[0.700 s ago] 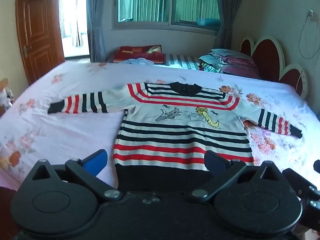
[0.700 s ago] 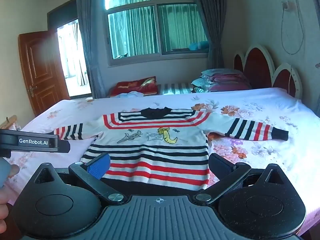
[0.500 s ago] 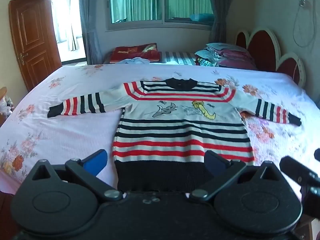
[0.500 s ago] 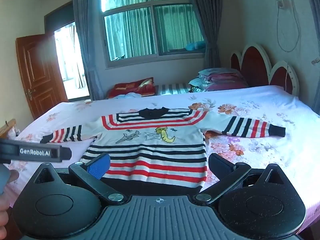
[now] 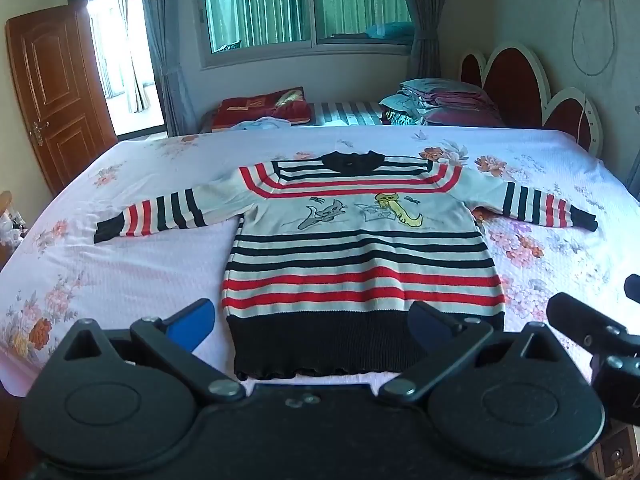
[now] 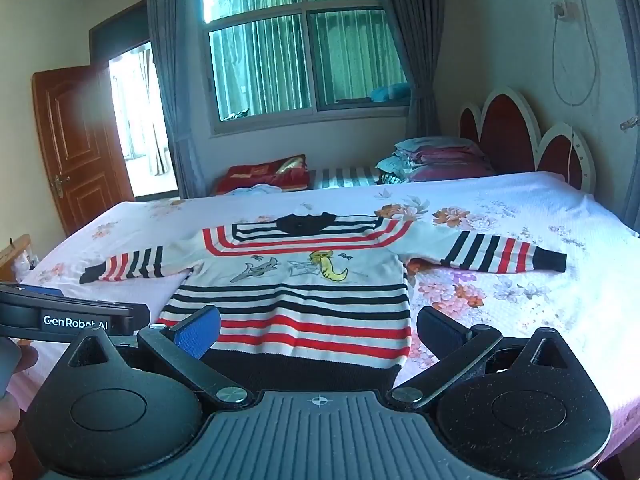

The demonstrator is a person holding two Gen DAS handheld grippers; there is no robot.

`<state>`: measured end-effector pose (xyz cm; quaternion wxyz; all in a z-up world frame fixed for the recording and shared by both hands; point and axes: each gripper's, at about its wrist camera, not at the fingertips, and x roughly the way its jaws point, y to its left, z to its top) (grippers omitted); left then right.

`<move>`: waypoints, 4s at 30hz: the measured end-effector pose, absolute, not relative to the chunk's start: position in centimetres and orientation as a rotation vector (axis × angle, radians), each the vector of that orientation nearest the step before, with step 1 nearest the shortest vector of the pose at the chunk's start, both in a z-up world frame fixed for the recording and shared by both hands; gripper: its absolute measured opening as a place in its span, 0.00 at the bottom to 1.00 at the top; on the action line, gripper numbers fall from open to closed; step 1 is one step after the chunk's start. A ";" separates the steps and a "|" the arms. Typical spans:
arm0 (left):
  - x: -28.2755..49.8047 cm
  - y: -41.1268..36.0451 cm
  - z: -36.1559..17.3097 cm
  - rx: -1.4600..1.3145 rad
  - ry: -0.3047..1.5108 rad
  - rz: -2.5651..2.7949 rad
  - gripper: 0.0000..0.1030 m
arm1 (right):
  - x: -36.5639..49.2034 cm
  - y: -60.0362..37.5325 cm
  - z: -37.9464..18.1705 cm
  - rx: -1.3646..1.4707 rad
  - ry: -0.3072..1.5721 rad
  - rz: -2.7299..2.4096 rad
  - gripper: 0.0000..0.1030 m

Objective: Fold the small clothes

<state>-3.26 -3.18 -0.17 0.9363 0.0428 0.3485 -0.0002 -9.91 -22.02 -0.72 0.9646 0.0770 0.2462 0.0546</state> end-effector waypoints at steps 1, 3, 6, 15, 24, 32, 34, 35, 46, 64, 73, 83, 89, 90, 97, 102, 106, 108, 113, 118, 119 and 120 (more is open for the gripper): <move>-3.2 -3.1 -0.2 0.086 0.714 -0.002 1.00 | -9.9 -22.1 -0.7 0.158 0.497 0.109 1.00; -3.1 -2.9 -0.2 0.088 0.714 0.002 1.00 | -9.9 -22.1 -0.7 0.162 0.497 0.107 1.00; -3.1 -2.8 -0.3 0.089 0.712 0.008 1.00 | -9.8 -22.1 -0.7 0.161 0.499 0.110 1.00; -3.0 -2.5 -0.3 0.090 0.712 0.013 1.00 | -9.7 -21.7 -0.7 0.148 0.500 0.114 1.00; -3.0 -2.4 -0.3 0.088 0.712 0.014 1.00 | -9.6 -21.7 -0.8 0.148 0.503 0.114 1.00; -3.0 -2.1 -0.2 0.086 0.711 0.019 1.00 | -9.5 -21.8 -0.9 0.149 0.504 0.114 1.00; -3.0 -2.0 -0.2 0.085 0.711 0.016 1.00 | -9.5 -21.8 -0.9 0.149 0.504 0.114 1.00; -3.0 -2.1 -0.2 0.085 0.711 0.018 1.00 | -9.5 -21.8 -0.9 0.149 0.504 0.114 1.00; -3.0 -2.2 -0.3 0.085 0.712 0.018 1.00 | -9.1 -22.6 -1.0 0.157 0.506 0.100 1.00; -1.7 -1.2 -0.7 0.089 0.728 0.035 1.00 | -8.1 -22.4 -1.8 0.164 0.523 0.083 1.00; 0.3 -1.2 -1.3 0.092 0.755 0.041 1.00 | -7.0 -22.4 -2.6 0.158 0.543 0.057 1.00; 4.0 -1.0 -2.6 0.101 0.787 0.035 1.00 | -4.1 -23.1 -3.7 0.175 0.567 0.005 1.00; 7.4 -0.4 -3.4 0.114 0.782 0.047 1.00 | -1.3 -23.7 -4.5 0.182 0.578 -0.045 1.00; 8.0 -0.3 -3.5 0.118 0.783 0.046 1.00 | -0.8 -23.8 -4.6 0.189 0.579 -0.053 1.00; 13.0 0.9 -4.7 0.097 0.785 0.006 1.00 | 2.8 -24.7 -5.5 0.230 0.574 -0.128 1.00; 16.8 0.9 -5.5 0.182 0.754 -0.029 1.00 | 5.8 -25.3 -5.8 0.262 0.568 -0.199 1.00; 19.8 1.4 -6.1 0.193 0.761 -0.071 1.00 | 8.0 -25.4 -5.7 0.270 0.559 -0.252 1.00; 21.2 1.5 -6.5 0.194 0.768 -0.085 1.00 | 9.0 -25.6 -5.7 0.274 0.553 -0.273 1.00; 24.1 1.6 -7.5 0.181 0.779 -0.091 1.00 | 11.2 -26.7 -5.9 0.269 0.553 -0.313 1.00; 26.9 1.0 -9.1 0.176 0.811 -0.089 0.99 | 13.3 -30.1 -7.4 0.284 0.578 -0.347 1.00; 27.4 0.7 -9.4 0.175 0.815 -0.077 0.99 | 13.8 -31.0 -7.9 0.294 0.584 -0.353 1.00; 27.9 0.4 -9.8 0.177 0.818 -0.065 0.99 | 14.4 -32.1 -8.5 0.303 0.591 -0.359 1.00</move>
